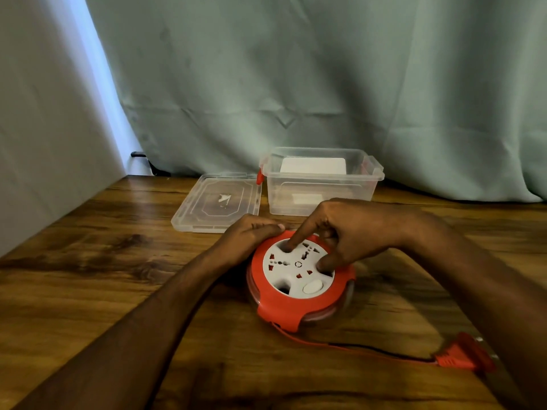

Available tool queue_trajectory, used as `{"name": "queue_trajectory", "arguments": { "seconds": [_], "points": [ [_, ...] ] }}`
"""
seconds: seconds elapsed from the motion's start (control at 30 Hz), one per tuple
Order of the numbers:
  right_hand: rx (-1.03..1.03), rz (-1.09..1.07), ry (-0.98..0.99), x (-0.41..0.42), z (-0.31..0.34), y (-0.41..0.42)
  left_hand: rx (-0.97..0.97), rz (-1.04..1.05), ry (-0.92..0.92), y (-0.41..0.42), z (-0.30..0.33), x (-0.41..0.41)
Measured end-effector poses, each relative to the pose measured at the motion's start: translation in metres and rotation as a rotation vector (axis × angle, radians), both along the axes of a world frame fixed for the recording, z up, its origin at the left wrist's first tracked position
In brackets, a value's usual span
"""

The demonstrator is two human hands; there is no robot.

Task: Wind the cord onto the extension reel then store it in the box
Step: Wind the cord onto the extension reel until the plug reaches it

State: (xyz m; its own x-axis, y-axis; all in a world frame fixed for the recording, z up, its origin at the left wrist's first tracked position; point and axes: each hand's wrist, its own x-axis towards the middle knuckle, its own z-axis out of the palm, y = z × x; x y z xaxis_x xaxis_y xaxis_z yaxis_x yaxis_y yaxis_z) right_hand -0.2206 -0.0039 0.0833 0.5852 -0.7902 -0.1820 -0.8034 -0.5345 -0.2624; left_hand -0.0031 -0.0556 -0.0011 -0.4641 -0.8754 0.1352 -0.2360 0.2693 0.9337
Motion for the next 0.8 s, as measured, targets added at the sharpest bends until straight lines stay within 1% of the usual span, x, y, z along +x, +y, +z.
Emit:
{"name": "queue_trajectory", "arguments": {
  "seconds": [0.1, 0.2, 0.3, 0.43, 0.53, 0.8],
  "points": [
    [0.018, -0.006, 0.014, 0.0, 0.0, -0.002, 0.004, 0.002, -0.015, 0.0, 0.001, 0.0],
    [0.046, -0.019, -0.016, -0.002, -0.001, -0.002, 0.0, 0.012, -0.019, -0.001, 0.0, -0.001],
    [-0.015, -0.049, -0.002, 0.001, 0.001, 0.002, 0.0, 0.019, -0.011, -0.002, -0.002, -0.001],
    [-0.154, -0.095, 0.128, 0.007, 0.002, 0.007, -0.016, 0.054, -0.014, -0.004, -0.003, -0.001],
    [-0.237, -0.114, 0.172, 0.01, 0.001, 0.008, -0.01, 0.068, 0.014, -0.004, -0.004, -0.001],
    [-0.278, -0.097, 0.203, 0.018, -0.007, 0.008, -0.009, 0.069, 0.027, -0.003, -0.003, -0.002]
  ]
}}
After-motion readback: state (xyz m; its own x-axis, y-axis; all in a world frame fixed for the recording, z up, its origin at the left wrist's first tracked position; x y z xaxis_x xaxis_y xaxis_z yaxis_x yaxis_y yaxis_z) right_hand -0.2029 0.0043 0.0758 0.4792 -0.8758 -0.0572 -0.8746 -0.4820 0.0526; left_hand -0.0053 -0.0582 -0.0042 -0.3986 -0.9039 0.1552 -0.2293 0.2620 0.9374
